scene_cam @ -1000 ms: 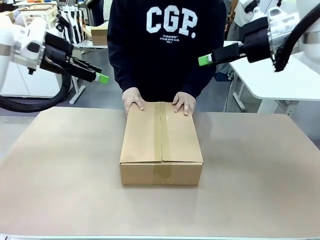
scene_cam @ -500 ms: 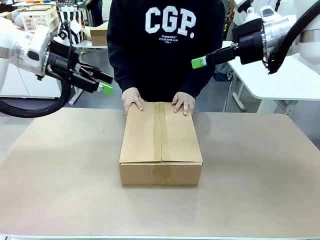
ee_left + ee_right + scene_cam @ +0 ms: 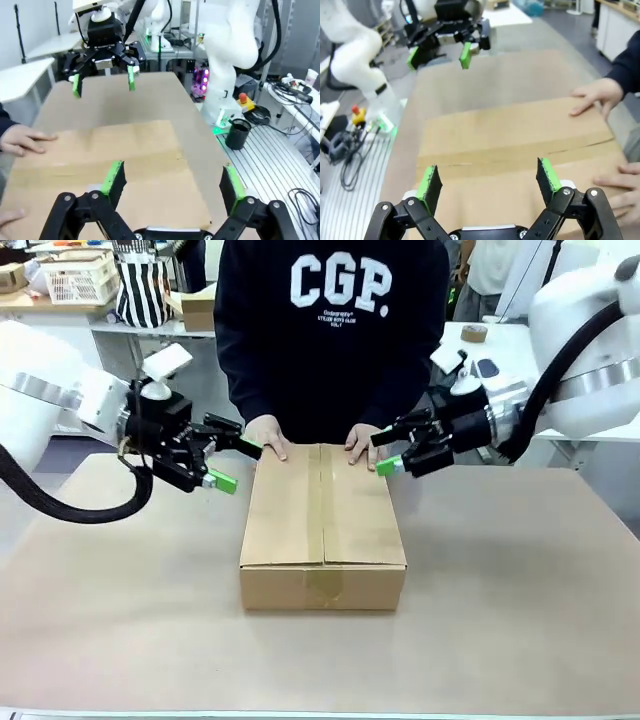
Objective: Pack the gift set into the box.
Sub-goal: Press and hold the closed box until the human finishes sealing it.
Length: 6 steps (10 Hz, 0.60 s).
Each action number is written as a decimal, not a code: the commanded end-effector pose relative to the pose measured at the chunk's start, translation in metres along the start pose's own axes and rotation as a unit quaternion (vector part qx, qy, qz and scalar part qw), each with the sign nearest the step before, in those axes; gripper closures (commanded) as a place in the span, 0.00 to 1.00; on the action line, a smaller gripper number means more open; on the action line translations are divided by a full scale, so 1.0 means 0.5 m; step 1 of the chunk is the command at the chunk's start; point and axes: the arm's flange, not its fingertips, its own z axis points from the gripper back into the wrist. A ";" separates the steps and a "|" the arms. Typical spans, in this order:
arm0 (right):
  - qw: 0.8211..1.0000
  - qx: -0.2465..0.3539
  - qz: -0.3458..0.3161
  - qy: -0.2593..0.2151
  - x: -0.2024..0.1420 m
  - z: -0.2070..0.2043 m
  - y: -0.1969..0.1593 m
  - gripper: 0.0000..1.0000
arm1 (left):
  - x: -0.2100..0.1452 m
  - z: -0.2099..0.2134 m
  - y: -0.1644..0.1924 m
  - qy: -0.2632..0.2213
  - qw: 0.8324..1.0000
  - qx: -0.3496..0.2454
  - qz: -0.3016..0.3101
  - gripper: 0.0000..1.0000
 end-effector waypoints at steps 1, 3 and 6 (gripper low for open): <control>0.999 0.009 0.042 -0.027 -0.032 -0.065 -0.018 0.00 | -0.035 -0.054 0.029 0.075 0.994 0.083 -0.002 0.00; 0.998 0.047 0.032 -0.018 -0.067 -0.093 -0.011 0.00 | -0.084 -0.090 0.048 0.099 0.981 0.161 0.041 0.00; 1.000 -0.003 0.013 -0.021 -0.090 -0.110 -0.024 0.00 | -0.121 -0.122 0.062 0.151 0.969 0.192 0.038 0.00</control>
